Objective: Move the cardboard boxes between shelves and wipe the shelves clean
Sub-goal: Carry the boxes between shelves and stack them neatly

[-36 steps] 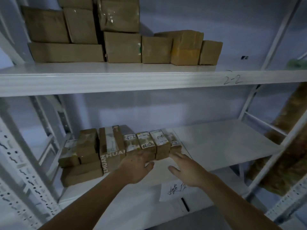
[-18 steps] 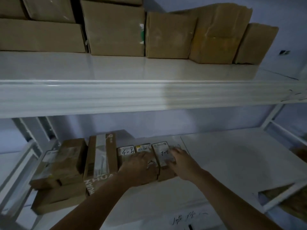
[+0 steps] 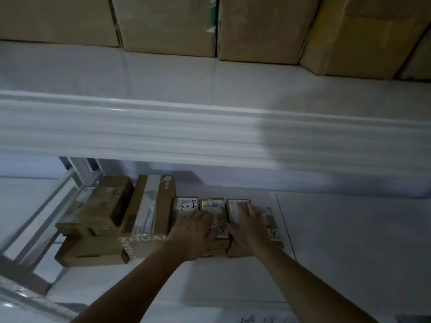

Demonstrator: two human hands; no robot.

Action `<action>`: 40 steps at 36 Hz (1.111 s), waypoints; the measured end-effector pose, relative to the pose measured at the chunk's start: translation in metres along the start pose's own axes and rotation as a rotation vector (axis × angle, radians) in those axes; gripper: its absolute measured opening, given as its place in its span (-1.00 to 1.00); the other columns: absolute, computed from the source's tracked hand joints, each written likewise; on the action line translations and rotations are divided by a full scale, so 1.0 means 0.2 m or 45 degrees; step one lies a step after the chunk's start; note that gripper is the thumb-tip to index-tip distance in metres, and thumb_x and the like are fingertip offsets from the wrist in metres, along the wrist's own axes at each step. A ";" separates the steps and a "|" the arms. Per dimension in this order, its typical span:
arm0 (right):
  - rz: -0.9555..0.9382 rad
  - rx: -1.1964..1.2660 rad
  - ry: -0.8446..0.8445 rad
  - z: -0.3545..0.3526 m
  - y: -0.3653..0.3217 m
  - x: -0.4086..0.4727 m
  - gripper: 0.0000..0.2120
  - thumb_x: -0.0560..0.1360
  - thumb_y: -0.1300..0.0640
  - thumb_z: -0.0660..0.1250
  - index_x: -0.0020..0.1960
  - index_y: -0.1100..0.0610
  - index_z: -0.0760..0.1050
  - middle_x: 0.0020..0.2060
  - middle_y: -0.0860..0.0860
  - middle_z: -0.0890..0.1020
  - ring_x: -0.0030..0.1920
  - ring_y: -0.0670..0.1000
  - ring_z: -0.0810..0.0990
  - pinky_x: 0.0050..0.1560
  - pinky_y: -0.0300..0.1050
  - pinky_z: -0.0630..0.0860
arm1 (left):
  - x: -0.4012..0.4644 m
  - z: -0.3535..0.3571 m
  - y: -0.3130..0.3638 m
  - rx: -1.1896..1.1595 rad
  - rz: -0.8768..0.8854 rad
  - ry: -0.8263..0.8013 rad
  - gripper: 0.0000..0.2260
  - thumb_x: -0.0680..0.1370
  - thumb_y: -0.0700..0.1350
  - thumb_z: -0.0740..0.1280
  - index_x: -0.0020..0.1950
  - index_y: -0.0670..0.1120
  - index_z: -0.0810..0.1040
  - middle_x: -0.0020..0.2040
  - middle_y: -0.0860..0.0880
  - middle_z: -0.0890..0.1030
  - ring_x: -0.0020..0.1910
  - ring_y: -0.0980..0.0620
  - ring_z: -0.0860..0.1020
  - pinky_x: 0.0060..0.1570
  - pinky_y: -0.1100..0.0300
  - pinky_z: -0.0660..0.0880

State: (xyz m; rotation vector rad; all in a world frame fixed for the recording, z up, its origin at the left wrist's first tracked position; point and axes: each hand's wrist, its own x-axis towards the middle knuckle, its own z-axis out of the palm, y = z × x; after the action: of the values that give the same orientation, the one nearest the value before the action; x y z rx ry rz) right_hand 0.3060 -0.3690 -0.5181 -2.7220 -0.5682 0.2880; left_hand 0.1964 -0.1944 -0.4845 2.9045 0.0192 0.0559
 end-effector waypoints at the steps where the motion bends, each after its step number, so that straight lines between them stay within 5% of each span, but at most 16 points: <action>1: -0.008 0.002 0.020 0.01 0.02 0.00 -0.18 0.54 -0.39 0.20 0.62 0.04 0.11 0.62 0.12 0.08 0.55 0.23 0.19 0.45 0.13 0.33 | 0.00 0.00 0.01 0.004 -0.014 -0.011 -0.44 0.59 0.26 -0.12 0.26 0.00 0.50 0.25 0.01 0.58 0.24 -0.04 0.53 0.26 0.00 0.44; 5: 0.000 0.109 0.027 0.02 0.04 0.00 -0.21 0.53 -0.38 0.22 0.61 0.01 0.15 0.62 0.11 0.07 0.57 0.24 0.16 0.47 0.19 0.32 | -0.02 0.00 0.05 0.018 -0.082 -0.023 -0.32 0.55 0.30 -0.17 0.43 0.00 0.45 0.40 0.00 0.51 0.39 -0.05 0.44 0.39 0.01 0.35; 11: -0.025 0.233 0.072 -0.02 0.08 0.00 -0.34 0.54 -0.25 0.28 0.55 -0.02 0.27 0.55 0.06 0.21 0.51 0.20 0.27 0.43 0.13 0.38 | 0.01 0.01 0.12 0.020 -0.210 -0.006 -0.60 0.68 0.19 0.11 0.41 0.01 0.41 0.41 0.00 0.46 0.38 -0.04 0.41 0.34 0.04 0.35; 14: -0.094 0.233 0.133 -0.08 0.13 -0.01 -0.39 0.52 -0.24 0.30 0.50 -0.03 0.35 0.49 0.03 0.32 0.44 0.16 0.37 0.38 0.07 0.42 | 0.07 0.03 0.16 0.021 -0.272 -0.022 -0.45 0.65 0.22 0.14 0.57 -0.02 0.26 0.57 -0.05 0.30 0.53 -0.09 0.29 0.49 -0.03 0.25; 22: -0.184 0.280 0.207 -0.27 0.28 -0.08 -0.42 0.54 -0.18 0.35 0.51 -0.09 0.32 0.48 -0.05 0.28 0.38 0.13 0.38 0.23 0.06 0.50 | 0.24 0.19 0.26 0.215 -0.275 -0.041 -0.21 0.54 0.39 -0.20 0.56 -0.10 0.21 0.58 -0.16 0.25 0.58 -0.19 0.16 0.55 -0.17 0.13; 27: -0.211 0.261 0.249 -0.36 0.37 -0.11 -0.41 0.54 -0.20 0.35 0.51 -0.07 0.31 0.48 -0.05 0.28 0.39 0.11 0.37 0.22 0.09 0.53 | 0.25 0.27 0.32 0.215 -0.293 -0.036 -0.32 0.63 0.32 -0.05 0.63 -0.05 0.11 0.65 -0.08 0.10 0.65 -0.11 -0.06 0.58 -0.27 -0.12; 32: -0.200 0.258 0.239 -0.40 0.44 -0.14 -0.41 0.53 -0.19 0.35 0.50 -0.07 0.30 0.49 -0.07 0.25 0.41 0.09 0.34 0.22 0.06 0.52 | 0.28 0.25 0.37 0.134 -0.437 -0.005 -0.47 0.63 0.24 0.08 0.54 0.03 0.22 0.59 -0.01 0.20 0.62 -0.06 0.06 0.51 -0.36 0.03; 40: -0.243 0.230 0.216 -0.38 0.51 -0.19 -0.40 0.52 -0.18 0.36 0.50 -0.05 0.32 0.48 -0.06 0.27 0.37 0.11 0.38 0.16 0.05 0.55 | 0.30 0.27 0.38 0.017 -0.496 -0.003 -0.35 0.61 0.27 0.14 0.62 -0.01 0.12 0.68 -0.14 -0.06 0.65 -0.19 -0.15 0.60 -0.19 -0.01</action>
State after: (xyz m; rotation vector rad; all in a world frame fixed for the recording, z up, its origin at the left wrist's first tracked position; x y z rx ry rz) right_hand 0.3272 -0.4955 -0.4811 -2.4674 -0.7101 0.0555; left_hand 0.2600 -0.2805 -0.5162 2.8563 0.5827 -0.0151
